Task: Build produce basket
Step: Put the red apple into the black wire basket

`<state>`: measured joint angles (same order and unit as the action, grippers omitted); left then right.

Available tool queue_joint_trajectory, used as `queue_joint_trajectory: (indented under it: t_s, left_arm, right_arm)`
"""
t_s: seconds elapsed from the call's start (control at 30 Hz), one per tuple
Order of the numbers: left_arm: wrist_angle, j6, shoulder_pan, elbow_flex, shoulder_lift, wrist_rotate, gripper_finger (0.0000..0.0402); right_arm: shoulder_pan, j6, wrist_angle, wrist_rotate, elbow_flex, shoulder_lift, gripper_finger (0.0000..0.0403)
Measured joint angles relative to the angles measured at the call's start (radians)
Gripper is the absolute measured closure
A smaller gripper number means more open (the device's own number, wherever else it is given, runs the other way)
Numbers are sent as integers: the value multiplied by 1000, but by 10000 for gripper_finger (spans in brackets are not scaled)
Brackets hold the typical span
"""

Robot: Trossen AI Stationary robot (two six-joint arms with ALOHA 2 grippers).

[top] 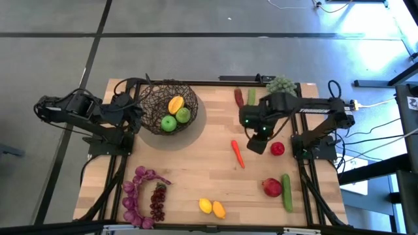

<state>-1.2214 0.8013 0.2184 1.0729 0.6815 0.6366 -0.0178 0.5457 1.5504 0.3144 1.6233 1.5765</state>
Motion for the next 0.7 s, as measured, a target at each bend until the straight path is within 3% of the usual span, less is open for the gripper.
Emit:
queue_joint_trajectory:
  t_s: [0.13,0.33,0.7]
  left_arm:
    - [0,0,0,0,0,0,309]
    - [1,0,0,0,0,1,309]
    - [1,-27,0,0,0,1,309]
  right_arm:
    - [1,-3,-66,116,-75,0,306]
    - [0,-82,-197,143,-172,0,306]
    - [0,-26,-386,237,-298,1,306]
